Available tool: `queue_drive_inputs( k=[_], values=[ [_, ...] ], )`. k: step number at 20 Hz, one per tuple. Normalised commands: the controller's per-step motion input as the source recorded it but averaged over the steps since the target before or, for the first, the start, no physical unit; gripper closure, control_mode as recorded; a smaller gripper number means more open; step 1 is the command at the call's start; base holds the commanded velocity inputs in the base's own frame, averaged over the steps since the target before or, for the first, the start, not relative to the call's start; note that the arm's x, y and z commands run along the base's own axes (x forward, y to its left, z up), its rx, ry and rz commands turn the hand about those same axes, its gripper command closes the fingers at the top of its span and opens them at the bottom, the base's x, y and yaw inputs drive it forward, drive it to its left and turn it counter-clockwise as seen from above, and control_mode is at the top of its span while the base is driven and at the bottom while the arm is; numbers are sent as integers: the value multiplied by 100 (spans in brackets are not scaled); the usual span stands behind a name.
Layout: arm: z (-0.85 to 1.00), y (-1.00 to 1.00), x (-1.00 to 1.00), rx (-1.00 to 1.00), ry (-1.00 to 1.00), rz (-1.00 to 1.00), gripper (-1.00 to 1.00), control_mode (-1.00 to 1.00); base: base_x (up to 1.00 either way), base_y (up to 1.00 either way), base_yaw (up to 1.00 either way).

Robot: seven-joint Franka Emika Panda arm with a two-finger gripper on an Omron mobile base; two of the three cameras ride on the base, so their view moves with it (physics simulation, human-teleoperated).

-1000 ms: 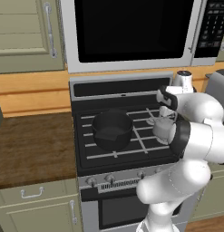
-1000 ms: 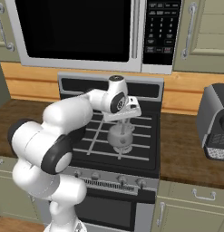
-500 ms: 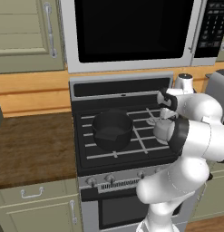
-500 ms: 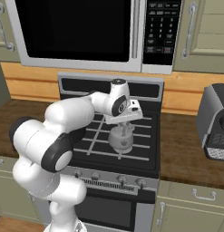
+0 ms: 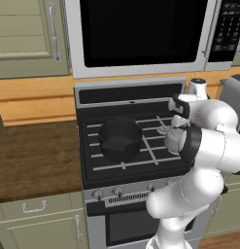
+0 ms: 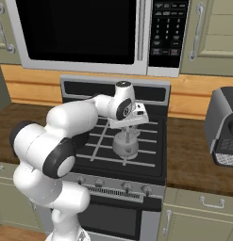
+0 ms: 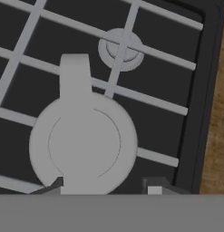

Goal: Pick the kettle from the counter and place it on a stove burner. Then turn the burner on.

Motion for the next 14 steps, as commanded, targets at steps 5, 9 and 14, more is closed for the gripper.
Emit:
queue_drive_inputs(
  k=[5, 9, 14],
  values=[
    [5, 0, 0, -1, 0, 0, -100, -100, 0, 0, 0],
    [20, 0, 0, -2, 0, 0, -100, -100, 0, 0, 0],
    [50, 0, -14, 0, 0, -3, -100, -100, 0, 0, 0]
  ],
)
